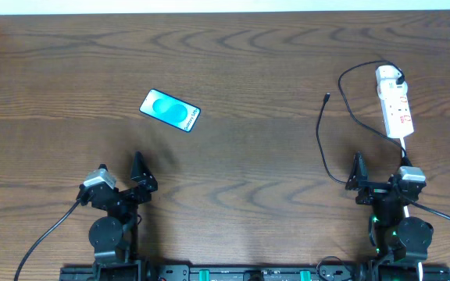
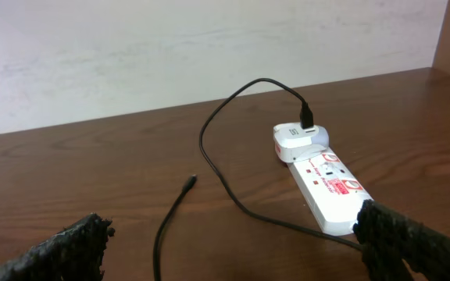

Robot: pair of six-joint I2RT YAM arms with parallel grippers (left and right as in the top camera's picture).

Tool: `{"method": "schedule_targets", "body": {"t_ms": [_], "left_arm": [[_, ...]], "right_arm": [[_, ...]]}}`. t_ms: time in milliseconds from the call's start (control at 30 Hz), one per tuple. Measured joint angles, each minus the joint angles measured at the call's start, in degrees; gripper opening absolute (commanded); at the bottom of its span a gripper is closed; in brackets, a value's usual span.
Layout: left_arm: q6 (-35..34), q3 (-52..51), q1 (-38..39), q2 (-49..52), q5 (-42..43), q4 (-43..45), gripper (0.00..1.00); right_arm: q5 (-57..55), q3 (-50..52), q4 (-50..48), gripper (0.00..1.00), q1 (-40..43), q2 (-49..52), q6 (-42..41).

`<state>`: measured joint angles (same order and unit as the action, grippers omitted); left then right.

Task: Plug charger to phone and switch on socket
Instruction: 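Move the left gripper toward the blue phone on the table, then lower the left gripper over the phone's top edge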

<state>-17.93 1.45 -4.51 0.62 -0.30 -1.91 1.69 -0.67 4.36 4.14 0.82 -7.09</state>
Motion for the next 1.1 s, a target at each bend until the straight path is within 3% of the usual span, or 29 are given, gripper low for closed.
{"method": "schedule_targets", "body": {"t_ms": [267,500,800,1100], "left_arm": [[0.00,2.32,0.00,0.02,0.17,-4.04,0.91],[0.00,12.50,0.02,4.28,0.17,-11.37,0.91],[0.00,29.77,0.02,22.23,0.63,-21.14,0.91],[-0.74,51.30,0.50,43.50,1.66,-40.06,0.91]], "right_arm": [[-0.02,0.00,0.00,0.99,0.00,0.00,0.00],[-0.02,0.02,0.02,0.99,0.00,0.02,0.00],[-0.02,0.11,-0.15,0.99,0.00,0.02,0.00],[-0.02,0.11,-0.15,0.99,0.00,0.02,0.00]]}}
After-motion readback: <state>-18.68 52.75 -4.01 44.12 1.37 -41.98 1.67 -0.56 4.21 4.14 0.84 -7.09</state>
